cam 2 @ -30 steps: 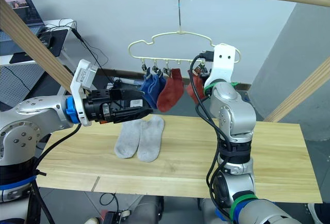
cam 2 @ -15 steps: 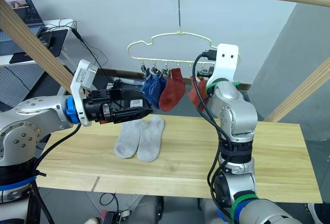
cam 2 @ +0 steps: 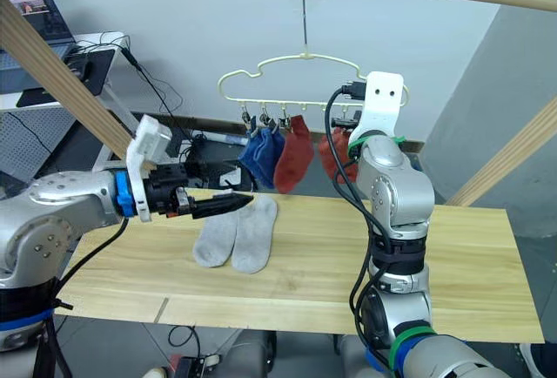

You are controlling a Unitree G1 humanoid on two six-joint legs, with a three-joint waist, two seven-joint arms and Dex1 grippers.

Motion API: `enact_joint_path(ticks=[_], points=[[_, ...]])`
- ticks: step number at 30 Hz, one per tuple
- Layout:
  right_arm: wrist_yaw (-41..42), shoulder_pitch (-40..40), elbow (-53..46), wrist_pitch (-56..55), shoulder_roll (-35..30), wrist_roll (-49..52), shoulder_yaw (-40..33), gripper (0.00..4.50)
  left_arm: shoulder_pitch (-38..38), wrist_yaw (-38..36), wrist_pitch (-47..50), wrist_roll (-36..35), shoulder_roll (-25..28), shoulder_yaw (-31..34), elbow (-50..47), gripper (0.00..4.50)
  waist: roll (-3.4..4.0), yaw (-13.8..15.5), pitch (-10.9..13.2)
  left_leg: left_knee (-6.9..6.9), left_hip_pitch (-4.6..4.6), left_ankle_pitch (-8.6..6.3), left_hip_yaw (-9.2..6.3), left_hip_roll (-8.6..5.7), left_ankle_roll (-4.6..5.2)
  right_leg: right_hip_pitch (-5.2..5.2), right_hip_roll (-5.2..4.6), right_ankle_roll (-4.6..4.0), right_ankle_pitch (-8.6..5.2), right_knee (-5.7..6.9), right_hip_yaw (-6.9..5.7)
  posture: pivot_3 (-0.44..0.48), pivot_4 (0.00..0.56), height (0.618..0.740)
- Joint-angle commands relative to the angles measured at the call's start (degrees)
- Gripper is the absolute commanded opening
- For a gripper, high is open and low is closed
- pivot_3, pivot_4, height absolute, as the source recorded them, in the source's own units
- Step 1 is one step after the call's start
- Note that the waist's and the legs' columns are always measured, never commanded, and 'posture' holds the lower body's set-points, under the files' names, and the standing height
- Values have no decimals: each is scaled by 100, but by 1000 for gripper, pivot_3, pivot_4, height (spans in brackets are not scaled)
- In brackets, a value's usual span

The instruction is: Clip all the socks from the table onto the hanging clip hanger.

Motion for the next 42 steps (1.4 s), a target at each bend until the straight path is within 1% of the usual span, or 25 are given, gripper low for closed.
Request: enact_joint_path(ticks=[1, 3, 4, 8, 11, 14, 18, 24, 26, 29, 36, 39, 42], points=[[-18, -172, -114, -39, -6, -7, -16, 15, 119, 194, -280, 614, -24, -304, 344, 4500, 0, 0, 0, 0, 0, 0, 0, 0, 0, 0, 0, 0, 0, 1, 0, 68, 260, 740], [-25, -178, -137, -15, 12, -3, -7, 15, 179, 217, -412, 936, -103, -598, 629, 4500, 0, 1, 0, 0, 0, 0, 0, 0, 0, 0, 1, 0, 0, 1, -1, 68, 260, 740], [-25, -188, -142, -5, 19, 3, -11, 15, 176, 323, -577, 1206, -195, -780, 867, 4500, 0, 2, 0, 0, 0, 0, 0, 0, 0, 0, 0, 0, 0, 1, -1, 71, 260, 740], [-25, -217, -164, 33, 43, 16, -25, 15, -16, 461, -1437, 2115, -754, -1407, 2003, 4500, 0, 11, 0, 0, -1, 0, 2, -1, 0, -1, 0, 0, 0, 1, -1, 65, 262, 740], [-28, -227, -182, 63, 56, 14, -31, 15, -266, 512, -2032, 2662, -1116, -1709, 2723, 4500, 0, 14, 0, 1, -2, 0, 4, -1, 0, -3, -1, -1, 1, 1, 0, 56, 266, 740], [-28, -236, -207, 99, 62, 11, -36, 15, -564, 585, -2574, 3092, -1480, -1864, 3475, 4500, 0, 14, 0, 1, -2, 0, 2, 0, 0, -4, 0, -1, 1, 6, -2, 51, 267, 740], [-38, -234, -260, 158, 71, 3, -37, 15, -1033, 698, -3080, 3440, -1899, -1809, 4368, 4500, -1, -3, 0, 2, -2, 0, 6, -2, 0, -4, -2, -1, 1, 6, 2, 38, 269, 740], [-47, -242, -305, 209, 70, 0, -46, 15, -1284, 630, -3211, 3682, -2152, -1785, 4971, 4500, -1, -14, 0, 1, -2, 0, 5, 0, 1, -4, 0, -1, 1, 6, 1, 30, 269, 740], [-54, -242, -325, 228, 75, -3, -45, 15, -1340, 614, -3085, 3776, -2225, -1834, 5135, 4500, -1, -10, 0, 2, -2, 0, 5, -1, 1, -4, -1, -1, 1, 7, 1, 22, 270, 740], [-57, -241, -348, 246, 78, -3, -45, 15, -1462, 577, -2730, 4093, -2308, -2077, 5418, 4500, -1, -10, 0, 3, -2, 0, 5, -2, 1, -4, -1, -1, 1, 8, 0, 18, 270, 740], [-62, -243, -380, 275, 72, -8, -56, 15, -1542, 322, -2795, 4341, -2412, -2138, 5576, 4500, -1, -11, -1, 4, -1, 0, 2, -2, 1, -2, -1, -1, 1, 12, -1, 7, 270, 740], [-66, -238, -400, 287, 68, -12, -60, 0, -1504, 263, -2855, 4421, -2436, -2135, 5555, 3916, -1, -13, -1, 4, -1, 0, 2, -2, 1, -2, -1, -1, 1, 13, -1, 4, 269, 740], [-65, -232, -409, 291, 67, -14, -58, 0, -1455, 229, -2844, 4460, -2455, -2093, 5480, 3054, -1, -14, -1, 5, -1, 1, 2, -2, 1, -2, -1, -1, 1, 13, -1, 5, 266, 740]])
